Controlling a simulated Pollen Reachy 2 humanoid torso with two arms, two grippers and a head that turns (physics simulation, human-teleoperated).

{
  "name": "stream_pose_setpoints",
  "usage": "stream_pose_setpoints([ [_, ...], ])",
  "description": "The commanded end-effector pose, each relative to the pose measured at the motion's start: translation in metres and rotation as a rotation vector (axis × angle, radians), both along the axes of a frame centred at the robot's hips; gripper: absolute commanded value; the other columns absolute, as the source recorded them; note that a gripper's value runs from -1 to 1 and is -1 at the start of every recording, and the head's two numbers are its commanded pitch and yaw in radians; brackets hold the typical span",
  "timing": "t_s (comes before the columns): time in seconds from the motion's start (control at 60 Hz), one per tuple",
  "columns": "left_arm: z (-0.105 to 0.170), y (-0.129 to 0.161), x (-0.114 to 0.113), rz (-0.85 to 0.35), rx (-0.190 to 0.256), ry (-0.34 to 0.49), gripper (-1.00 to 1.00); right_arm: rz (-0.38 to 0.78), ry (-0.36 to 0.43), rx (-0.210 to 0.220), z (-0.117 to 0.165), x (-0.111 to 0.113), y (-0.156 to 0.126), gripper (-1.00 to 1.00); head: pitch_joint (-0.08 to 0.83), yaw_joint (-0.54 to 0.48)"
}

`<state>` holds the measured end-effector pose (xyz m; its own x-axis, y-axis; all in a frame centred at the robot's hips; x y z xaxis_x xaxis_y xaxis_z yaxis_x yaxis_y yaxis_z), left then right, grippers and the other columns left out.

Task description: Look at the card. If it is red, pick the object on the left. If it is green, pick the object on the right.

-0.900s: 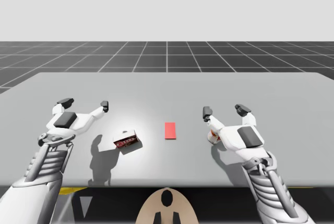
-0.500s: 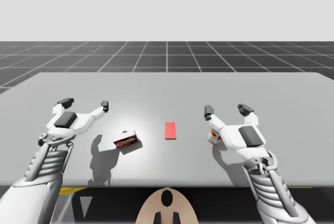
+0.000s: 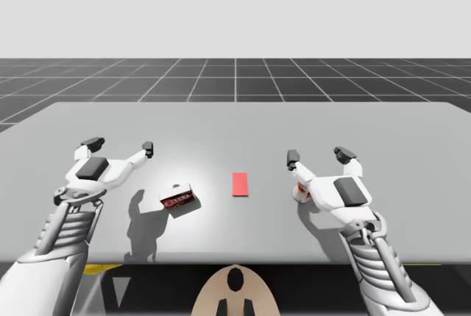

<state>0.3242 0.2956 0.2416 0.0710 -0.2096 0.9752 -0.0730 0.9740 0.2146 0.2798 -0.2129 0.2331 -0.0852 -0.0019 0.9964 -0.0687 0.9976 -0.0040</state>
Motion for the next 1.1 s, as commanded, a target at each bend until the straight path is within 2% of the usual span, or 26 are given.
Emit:
stream_pose_setpoints([
  [0.017,0.0015,0.0002,-0.0004,-0.003,0.001,-0.003,-1.00,-0.002,0.000,0.012,-0.0004,-0.0003,0.0023,-1.00,0.633,-0.01],
  [0.15,0.0028,-0.0005,-0.0015,-0.005,-0.003,-0.005,-1.00,-0.008,-0.005,0.007,0.0004,-0.0003,0.0020,-1.00,0.690,-0.03],
  [0.267,0.0032,-0.0009,-0.0018,-0.006,-0.003,-0.006,-1.00,-0.008,-0.007,0.010,0.0010,-0.0004,0.0017,-1.00,0.695,-0.05],
  [0.567,0.0043,-0.0023,-0.0027,-0.009,-0.008,-0.007,-1.00,-0.007,-0.010,0.008,0.0022,-0.0006,0.0011,-1.00,0.706,-0.02],
  [0.95,0.0020,-0.0044,-0.0025,-0.014,-0.008,0.002,-1.00,-0.001,-0.011,0.009,0.0037,-0.0026,0.0014,-1.00,0.729,0.22],
  [1.1,0.0031,-0.0060,-0.0041,-0.022,-0.017,0.001,-1.00,-0.002,-0.012,0.013,0.0041,-0.0034,0.0020,-1.00,0.732,0.27],
])
